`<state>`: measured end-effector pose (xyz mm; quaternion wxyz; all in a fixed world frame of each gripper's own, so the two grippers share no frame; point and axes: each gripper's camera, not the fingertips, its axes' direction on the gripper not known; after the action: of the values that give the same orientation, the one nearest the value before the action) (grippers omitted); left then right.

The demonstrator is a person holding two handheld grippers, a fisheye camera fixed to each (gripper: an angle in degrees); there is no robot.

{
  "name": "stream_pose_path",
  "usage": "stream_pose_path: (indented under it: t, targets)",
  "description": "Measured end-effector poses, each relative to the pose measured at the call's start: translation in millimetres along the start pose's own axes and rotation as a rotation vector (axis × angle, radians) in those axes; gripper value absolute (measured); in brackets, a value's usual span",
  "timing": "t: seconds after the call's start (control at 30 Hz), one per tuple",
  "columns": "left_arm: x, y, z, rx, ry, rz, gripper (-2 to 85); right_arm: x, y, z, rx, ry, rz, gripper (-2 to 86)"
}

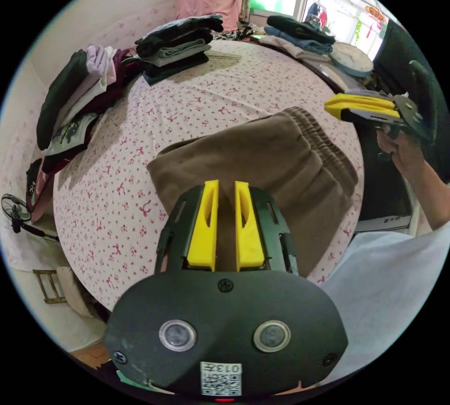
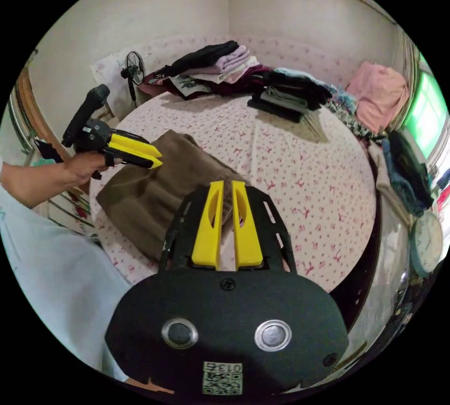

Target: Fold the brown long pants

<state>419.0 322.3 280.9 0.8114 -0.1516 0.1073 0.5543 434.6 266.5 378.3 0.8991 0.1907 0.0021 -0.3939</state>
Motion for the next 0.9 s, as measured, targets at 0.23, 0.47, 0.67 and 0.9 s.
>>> stream_pose_path:
  t: [0.23,0.47,0.67,0.9]
  targets:
    - [-12.9,-9.1,25.6,-0.096,0.054,-0.038,1.9,-20.1,8.0,59.2,-0.149,-0.005,-0.110,0.1]
    - [-27.1,25.5,-13.1,-0.005,0.031,-0.153,2.9,-40.3,40.6,2.5,0.014,-0.044,-0.048,0.0]
    - [-24.4,39.4,9.8,-0.095,-0.025,-0.135,1.4,-70.5,77.6,37.0,-0.083,0.003,-0.117,0.2]
    - [-50.3,46.7,10.5,-0.090,0.013,-0.180,1.4,-57.5,86.0,40.8,-0.082,-0.082,-0.074,1.1]
